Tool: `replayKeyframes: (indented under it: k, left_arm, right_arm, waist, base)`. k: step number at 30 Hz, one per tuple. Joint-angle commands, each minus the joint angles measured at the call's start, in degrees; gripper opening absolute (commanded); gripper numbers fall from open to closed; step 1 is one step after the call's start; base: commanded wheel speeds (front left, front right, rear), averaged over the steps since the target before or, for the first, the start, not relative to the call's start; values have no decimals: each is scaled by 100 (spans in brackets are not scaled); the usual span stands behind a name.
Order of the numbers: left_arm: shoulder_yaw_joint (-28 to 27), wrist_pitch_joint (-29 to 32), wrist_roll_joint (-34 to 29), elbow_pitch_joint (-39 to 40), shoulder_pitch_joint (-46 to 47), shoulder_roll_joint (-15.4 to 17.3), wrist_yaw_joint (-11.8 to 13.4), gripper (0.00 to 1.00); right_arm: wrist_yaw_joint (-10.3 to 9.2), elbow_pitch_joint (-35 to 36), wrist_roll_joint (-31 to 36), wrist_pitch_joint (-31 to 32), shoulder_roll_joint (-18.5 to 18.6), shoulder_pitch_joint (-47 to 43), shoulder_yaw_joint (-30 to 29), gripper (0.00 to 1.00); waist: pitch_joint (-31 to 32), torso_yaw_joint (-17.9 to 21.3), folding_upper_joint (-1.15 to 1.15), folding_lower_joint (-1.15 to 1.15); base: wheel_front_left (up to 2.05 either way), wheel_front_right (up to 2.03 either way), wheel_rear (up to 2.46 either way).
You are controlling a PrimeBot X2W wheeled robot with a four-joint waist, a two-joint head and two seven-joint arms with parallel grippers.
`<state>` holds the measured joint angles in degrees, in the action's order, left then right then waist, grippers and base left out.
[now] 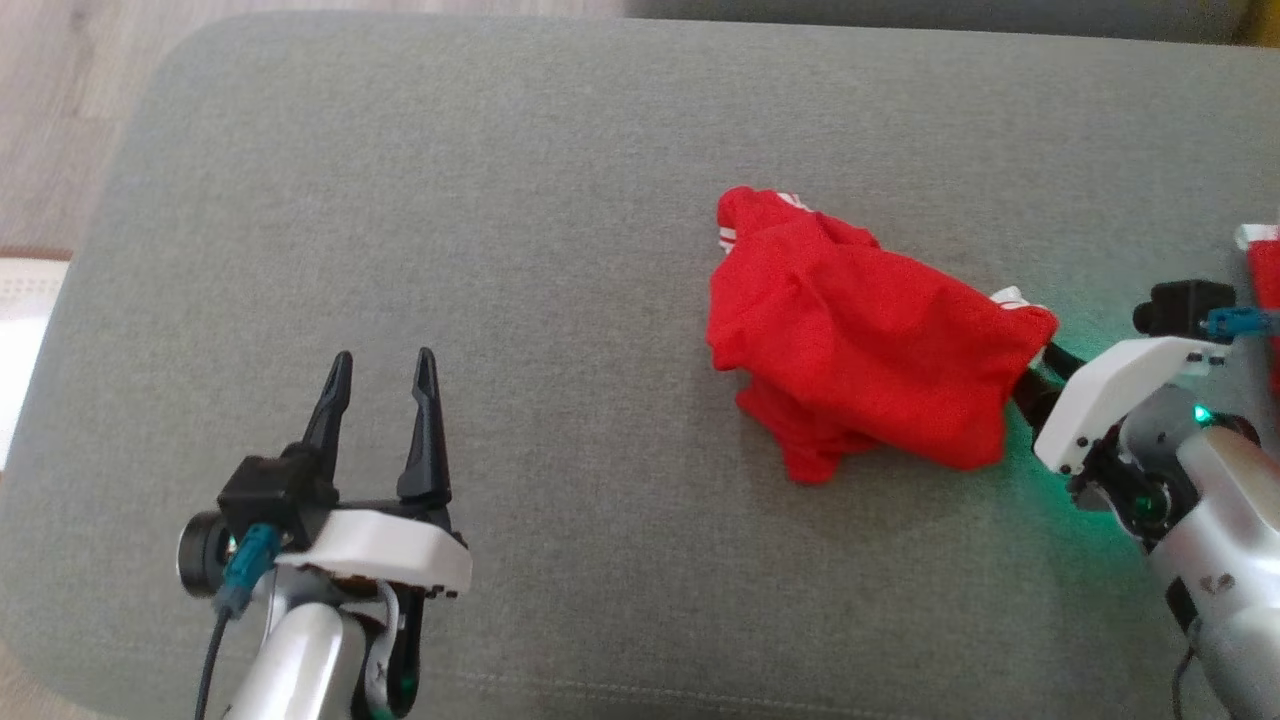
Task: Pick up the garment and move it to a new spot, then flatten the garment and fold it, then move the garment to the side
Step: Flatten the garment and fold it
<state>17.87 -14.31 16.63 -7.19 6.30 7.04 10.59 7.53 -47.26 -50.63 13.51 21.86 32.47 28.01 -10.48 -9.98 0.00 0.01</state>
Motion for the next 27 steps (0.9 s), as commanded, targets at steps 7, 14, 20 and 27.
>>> replayKeyframes:
  k: [7,14,20,27]
  left_arm:
    - [-227,-69,-46,106,213,53,-12,100]
    - [-202,-69,-21,72,172,11,-40,100]
    - [-242,-69,14,43,126,-2,-73,100]
    - [-319,-69,47,73,-36,11,-88,100]
  right_arm:
    - [-4,-144,-72,-774,174,293,311,0]
    - [-4,165,335,-2097,419,870,429,0]
    - [-4,737,652,-2621,419,1276,573,0]
    - [-4,1607,853,-2536,-40,1287,1002,0]
  waist:
    - [29,-5,0,-1]
    - [177,89,0,-1]
    - [378,-53,0,-1]
    - [681,-425,0,-1]
  base:
    - [0,0,0]
    - [0,0,0]
    - [0,0,0]
    - [0,0,0]
